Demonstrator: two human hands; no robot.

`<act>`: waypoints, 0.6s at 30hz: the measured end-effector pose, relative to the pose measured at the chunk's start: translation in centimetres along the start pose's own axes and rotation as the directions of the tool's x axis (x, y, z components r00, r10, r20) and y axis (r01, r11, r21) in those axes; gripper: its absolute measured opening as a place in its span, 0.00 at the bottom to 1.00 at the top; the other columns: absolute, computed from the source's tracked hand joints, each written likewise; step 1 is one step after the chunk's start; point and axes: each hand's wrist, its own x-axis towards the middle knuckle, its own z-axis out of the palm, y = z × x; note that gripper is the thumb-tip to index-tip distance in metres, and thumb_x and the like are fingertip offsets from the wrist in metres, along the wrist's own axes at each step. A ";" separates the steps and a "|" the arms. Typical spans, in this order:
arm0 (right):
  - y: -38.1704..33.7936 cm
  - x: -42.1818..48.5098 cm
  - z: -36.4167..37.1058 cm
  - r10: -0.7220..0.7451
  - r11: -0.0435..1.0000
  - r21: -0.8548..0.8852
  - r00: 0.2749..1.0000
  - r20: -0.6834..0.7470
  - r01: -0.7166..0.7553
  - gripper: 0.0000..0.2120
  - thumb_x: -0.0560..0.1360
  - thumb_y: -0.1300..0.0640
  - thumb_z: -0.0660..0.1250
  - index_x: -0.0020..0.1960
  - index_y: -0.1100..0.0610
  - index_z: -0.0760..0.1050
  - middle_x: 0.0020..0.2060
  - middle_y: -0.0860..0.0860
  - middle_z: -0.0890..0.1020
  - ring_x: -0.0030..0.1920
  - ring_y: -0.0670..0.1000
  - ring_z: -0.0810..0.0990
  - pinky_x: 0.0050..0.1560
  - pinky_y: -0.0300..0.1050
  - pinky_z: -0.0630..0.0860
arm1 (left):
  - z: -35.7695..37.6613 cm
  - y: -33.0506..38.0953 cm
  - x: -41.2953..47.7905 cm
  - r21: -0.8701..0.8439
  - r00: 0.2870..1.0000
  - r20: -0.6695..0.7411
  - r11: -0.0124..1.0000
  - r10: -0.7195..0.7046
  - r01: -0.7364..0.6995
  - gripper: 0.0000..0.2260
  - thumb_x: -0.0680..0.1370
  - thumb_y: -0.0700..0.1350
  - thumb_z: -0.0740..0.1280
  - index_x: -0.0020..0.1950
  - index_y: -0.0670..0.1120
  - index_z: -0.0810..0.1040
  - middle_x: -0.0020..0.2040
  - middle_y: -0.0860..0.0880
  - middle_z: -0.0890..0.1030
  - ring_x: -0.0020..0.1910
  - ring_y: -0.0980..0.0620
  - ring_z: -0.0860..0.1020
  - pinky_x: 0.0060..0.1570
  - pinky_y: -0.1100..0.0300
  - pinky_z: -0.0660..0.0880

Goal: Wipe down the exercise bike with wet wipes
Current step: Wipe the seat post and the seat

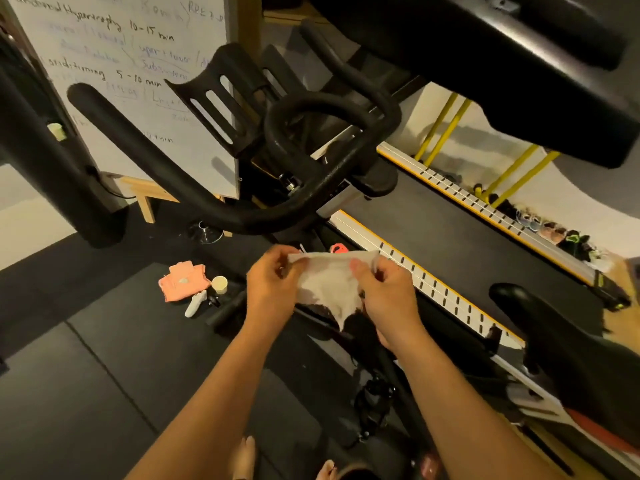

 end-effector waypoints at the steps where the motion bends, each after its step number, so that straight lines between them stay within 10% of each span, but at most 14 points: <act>1: -0.1 0.4 0.3 -0.074 0.993 -0.094 0.997 -0.026 0.072 0.09 0.80 0.52 0.64 0.42 0.51 0.78 0.36 0.47 0.81 0.39 0.41 0.81 0.36 0.34 0.78 | 0.6 -0.3 0.0 -0.006 0.998 -0.065 1.000 -0.018 0.018 0.07 0.78 0.41 0.68 0.47 0.54 0.78 0.45 0.51 0.81 0.45 0.54 0.79 0.43 0.62 0.75; 5: 0.1 2.5 1.0 -0.373 0.860 -0.357 0.926 0.050 0.365 0.11 0.82 0.53 0.60 0.49 0.57 0.78 0.40 0.44 0.78 0.37 0.37 0.75 0.36 0.24 0.71 | 3.4 -0.6 -1.1 -0.159 0.916 -0.347 0.975 -0.201 0.153 0.03 0.81 0.47 0.65 0.51 0.56 0.72 0.49 0.51 0.78 0.46 0.56 0.78 0.44 0.64 0.74; 10: 2.6 4.7 1.4 -0.326 0.670 -0.465 0.792 0.516 0.579 0.11 0.80 0.60 0.59 0.58 0.59 0.78 0.50 0.55 0.82 0.51 0.53 0.81 0.53 0.47 0.78 | 9.2 0.5 -2.6 -0.786 0.837 0.111 0.467 -0.537 0.404 0.17 0.80 0.59 0.63 0.56 0.48 0.82 0.54 0.46 0.85 0.53 0.53 0.83 0.56 0.57 0.77; 12: 3.5 5.3 0.7 -0.166 0.635 -0.484 0.718 0.675 0.602 0.13 0.80 0.62 0.59 0.61 0.59 0.76 0.53 0.56 0.82 0.54 0.55 0.80 0.56 0.48 0.76 | 10.9 -0.1 -1.9 -0.853 0.796 0.072 0.377 -0.601 0.362 0.17 0.79 0.57 0.65 0.57 0.46 0.82 0.58 0.41 0.83 0.57 0.45 0.82 0.62 0.50 0.75; 15: 3.8 6.8 -1.6 -0.113 0.647 -0.455 0.667 0.736 0.612 0.16 0.79 0.60 0.61 0.65 0.50 0.75 0.52 0.49 0.82 0.50 0.46 0.80 0.53 0.40 0.77 | 11.7 -0.8 0.1 -0.804 0.714 -0.105 0.481 -0.692 0.348 0.09 0.82 0.49 0.62 0.51 0.45 0.78 0.48 0.43 0.82 0.49 0.45 0.81 0.57 0.50 0.76; 18: 1.0 8.9 -4.6 -0.520 0.716 -0.284 0.758 0.394 0.638 0.16 0.78 0.62 0.63 0.64 0.55 0.77 0.55 0.49 0.81 0.52 0.38 0.77 0.52 0.25 0.71 | 12.8 -0.5 3.1 -0.667 0.769 -0.240 0.676 -0.593 0.314 0.08 0.83 0.44 0.59 0.52 0.45 0.77 0.46 0.45 0.78 0.47 0.47 0.78 0.54 0.54 0.75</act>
